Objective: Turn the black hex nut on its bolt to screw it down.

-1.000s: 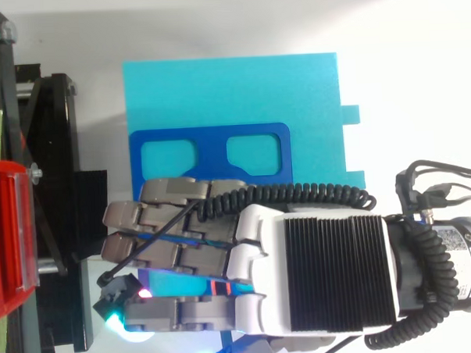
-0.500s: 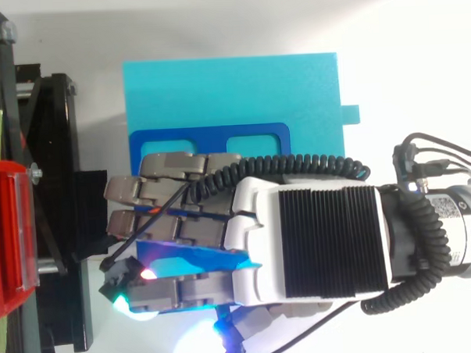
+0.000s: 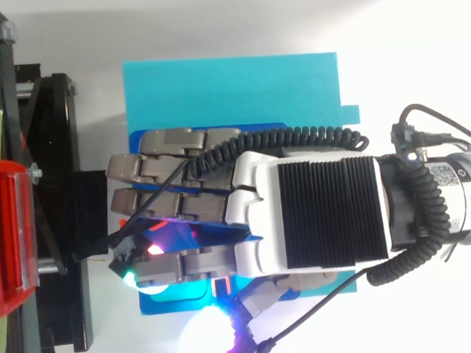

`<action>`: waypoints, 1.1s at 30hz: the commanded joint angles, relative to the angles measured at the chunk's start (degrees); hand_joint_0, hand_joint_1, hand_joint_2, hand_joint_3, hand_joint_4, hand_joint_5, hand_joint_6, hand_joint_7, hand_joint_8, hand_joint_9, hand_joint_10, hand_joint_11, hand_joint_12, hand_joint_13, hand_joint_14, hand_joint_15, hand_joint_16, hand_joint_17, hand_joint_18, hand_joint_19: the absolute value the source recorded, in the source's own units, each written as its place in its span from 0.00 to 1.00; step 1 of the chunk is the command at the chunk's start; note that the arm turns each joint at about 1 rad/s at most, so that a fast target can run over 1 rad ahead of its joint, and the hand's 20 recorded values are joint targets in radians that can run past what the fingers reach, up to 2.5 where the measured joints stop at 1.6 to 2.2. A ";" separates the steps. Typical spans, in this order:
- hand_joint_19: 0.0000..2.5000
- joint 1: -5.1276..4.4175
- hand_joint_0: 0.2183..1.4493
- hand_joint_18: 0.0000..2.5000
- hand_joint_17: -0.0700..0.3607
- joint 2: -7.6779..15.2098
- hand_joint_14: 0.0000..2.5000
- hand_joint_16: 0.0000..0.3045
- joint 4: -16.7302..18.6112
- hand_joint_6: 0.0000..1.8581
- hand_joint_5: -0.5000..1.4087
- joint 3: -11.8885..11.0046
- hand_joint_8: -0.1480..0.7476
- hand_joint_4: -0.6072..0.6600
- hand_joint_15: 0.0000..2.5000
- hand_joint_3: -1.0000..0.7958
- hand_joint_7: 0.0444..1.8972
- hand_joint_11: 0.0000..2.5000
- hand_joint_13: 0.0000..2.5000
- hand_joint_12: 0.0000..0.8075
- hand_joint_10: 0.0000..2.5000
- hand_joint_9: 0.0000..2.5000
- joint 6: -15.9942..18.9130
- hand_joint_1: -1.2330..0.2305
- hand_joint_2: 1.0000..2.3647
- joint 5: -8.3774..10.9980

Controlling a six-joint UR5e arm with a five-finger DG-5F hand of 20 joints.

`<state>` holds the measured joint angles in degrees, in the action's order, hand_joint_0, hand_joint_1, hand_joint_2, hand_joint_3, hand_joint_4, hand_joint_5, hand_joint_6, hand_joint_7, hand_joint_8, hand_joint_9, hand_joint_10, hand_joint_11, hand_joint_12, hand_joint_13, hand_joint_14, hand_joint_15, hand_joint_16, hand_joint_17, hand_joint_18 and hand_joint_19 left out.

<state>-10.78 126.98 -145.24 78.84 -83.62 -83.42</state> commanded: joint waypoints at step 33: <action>0.08 5.24 0.23 0.15 0.39 -0.07 0.00 0.15 -0.75 0.33 0.24 0.00 0.42 0.54 0.00 0.28 0.57 0.06 0.18 0.35 0.00 0.27 -2.34 0.75 0.00 -8.34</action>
<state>-6.12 126.99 -146.03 78.84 -85.91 -91.23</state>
